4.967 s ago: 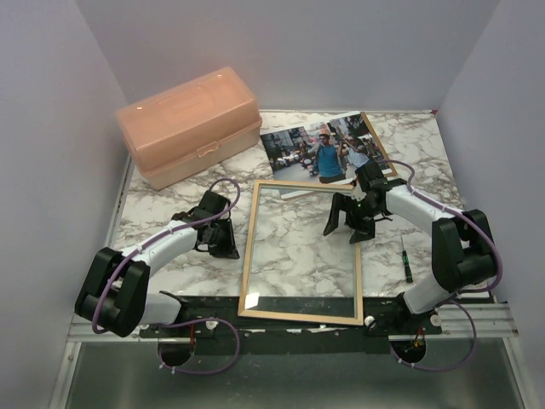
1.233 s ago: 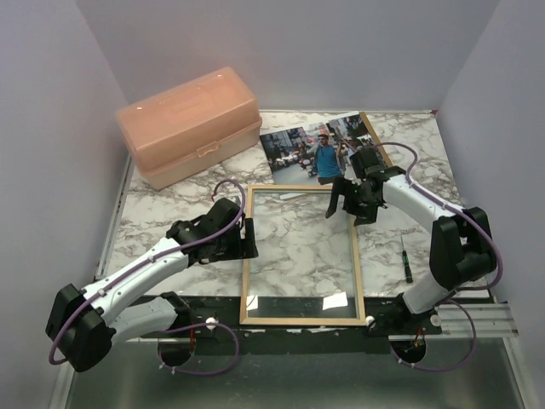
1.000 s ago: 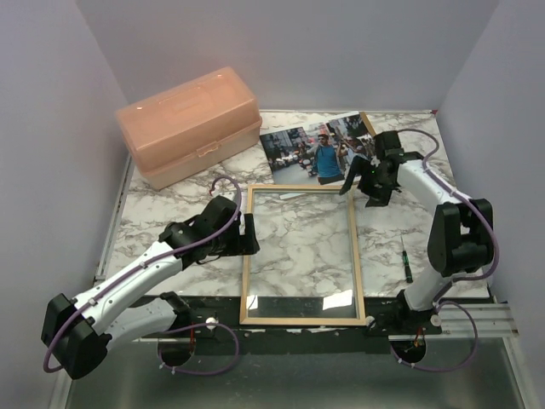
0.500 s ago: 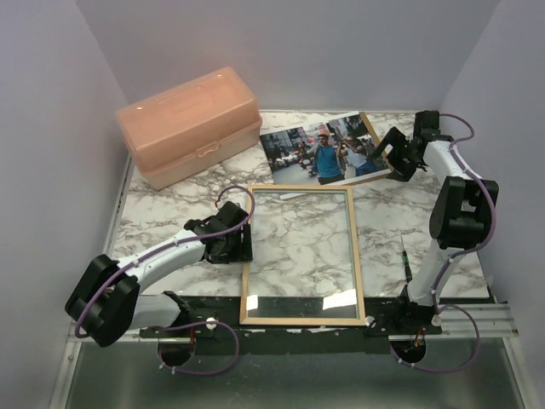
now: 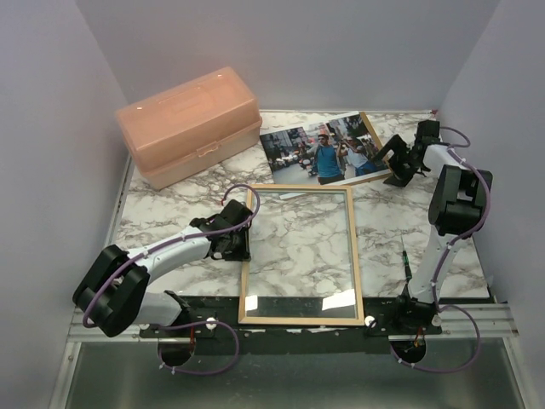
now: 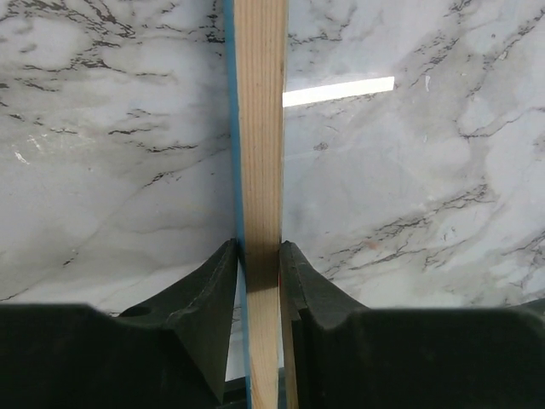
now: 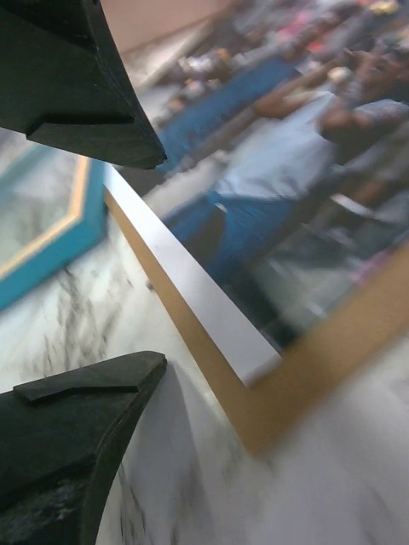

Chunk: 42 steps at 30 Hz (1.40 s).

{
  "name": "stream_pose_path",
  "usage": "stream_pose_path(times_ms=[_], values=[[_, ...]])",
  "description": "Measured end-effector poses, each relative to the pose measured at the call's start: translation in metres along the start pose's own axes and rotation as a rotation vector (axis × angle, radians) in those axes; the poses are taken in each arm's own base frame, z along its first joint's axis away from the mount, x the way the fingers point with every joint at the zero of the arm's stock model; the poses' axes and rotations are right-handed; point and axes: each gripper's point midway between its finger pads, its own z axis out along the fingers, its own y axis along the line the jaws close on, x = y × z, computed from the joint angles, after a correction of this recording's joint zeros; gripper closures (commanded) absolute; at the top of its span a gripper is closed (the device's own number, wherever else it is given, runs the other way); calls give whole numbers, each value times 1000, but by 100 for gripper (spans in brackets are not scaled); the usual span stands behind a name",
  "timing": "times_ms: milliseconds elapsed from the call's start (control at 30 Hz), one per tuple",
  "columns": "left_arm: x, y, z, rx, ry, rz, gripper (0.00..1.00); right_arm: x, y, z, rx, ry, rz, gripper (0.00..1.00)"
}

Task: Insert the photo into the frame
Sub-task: Adjust the photo frame item at the center of the board.

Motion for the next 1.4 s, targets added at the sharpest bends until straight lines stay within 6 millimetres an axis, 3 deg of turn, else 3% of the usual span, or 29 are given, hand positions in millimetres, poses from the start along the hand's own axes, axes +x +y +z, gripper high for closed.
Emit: stream_pose_path(times_ms=[233, 500, 567, 667, 800, 1000, 1133, 1333, 1400], values=[[7, -5, -14, 46, -4, 20, 74, 33, 11, 3, -101, 37, 35, 2], [15, -18, -37, 156, -20, 28, 76, 61, 56, 25, -177, 60, -14, 2], [17, -19, -38, 168, -13, 28, 68, 66, 66, 28, -198, 70, -8, 2], [21, -16, -35, 154, 9, 27, 42, 71, 74, 32, -221, 87, 15, 2], [21, -9, -31, 102, 19, 17, 38, 72, 78, 32, -230, 95, 33, 1], [21, 13, -25, -18, 15, 9, 49, 73, 77, 32, -234, 90, 29, 1], [25, 18, -13, -56, 49, 5, 67, 73, 76, 32, -239, 85, 21, 1], [19, 9, -7, -32, 52, -2, 98, 74, 76, 32, -242, 83, 7, 1], [19, 8, -8, -25, 50, -4, 100, 74, 76, 32, -243, 83, 4, 1]])
